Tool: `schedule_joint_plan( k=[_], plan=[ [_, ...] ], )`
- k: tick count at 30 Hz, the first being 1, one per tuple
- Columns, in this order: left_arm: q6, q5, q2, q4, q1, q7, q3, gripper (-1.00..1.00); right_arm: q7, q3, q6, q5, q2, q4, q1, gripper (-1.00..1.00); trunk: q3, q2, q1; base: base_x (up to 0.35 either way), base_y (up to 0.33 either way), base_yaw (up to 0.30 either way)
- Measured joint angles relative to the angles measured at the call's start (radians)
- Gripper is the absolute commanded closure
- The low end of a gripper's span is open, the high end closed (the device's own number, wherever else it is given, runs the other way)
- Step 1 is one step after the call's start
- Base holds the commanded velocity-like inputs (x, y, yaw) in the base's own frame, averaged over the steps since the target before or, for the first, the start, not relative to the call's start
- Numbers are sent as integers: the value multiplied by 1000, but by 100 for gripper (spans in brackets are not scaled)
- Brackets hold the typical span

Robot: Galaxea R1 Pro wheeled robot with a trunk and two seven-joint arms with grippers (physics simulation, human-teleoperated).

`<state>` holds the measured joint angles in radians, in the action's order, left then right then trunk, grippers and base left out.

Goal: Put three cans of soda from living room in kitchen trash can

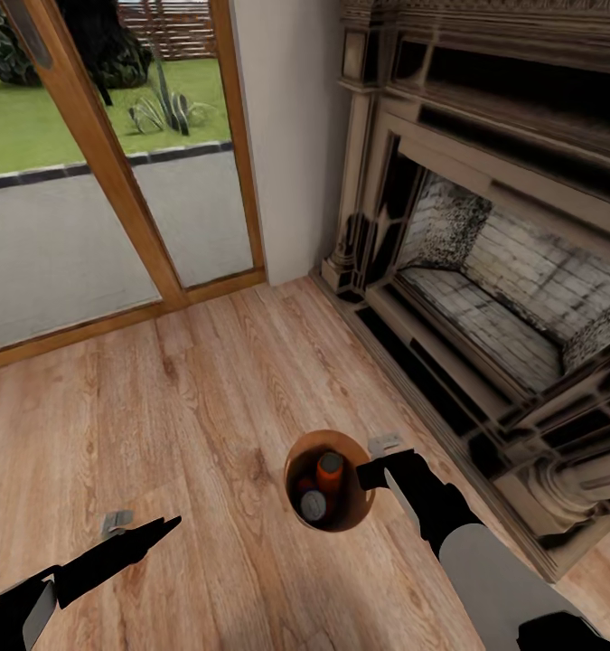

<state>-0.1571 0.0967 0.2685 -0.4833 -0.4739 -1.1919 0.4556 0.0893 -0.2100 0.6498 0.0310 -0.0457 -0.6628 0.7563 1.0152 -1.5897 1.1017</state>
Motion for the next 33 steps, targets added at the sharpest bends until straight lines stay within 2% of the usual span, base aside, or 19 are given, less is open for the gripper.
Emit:
schedule_joint_plan(
  k=[20, 30, 33],
  plan=[
    [1, -1, 1, 0, 0, 0, 0, -100, 0, -2, 0, 1, -2, 0, 0, 100, 63, -140, 77, 0, 0, 0],
    [1, -2, 2, 1, 0, 4, 0, -100, 0, -2, 0, -2, -11, 1, 0, 100, 94, -210, 115, 0, 0, 0],
    [1, -2, 2, 1, 0, 4, 0, -100, 0, -15, 0, 2, -12, 2, 0, 100, 103, -231, 126, 0, 0, 0]
  ],
)
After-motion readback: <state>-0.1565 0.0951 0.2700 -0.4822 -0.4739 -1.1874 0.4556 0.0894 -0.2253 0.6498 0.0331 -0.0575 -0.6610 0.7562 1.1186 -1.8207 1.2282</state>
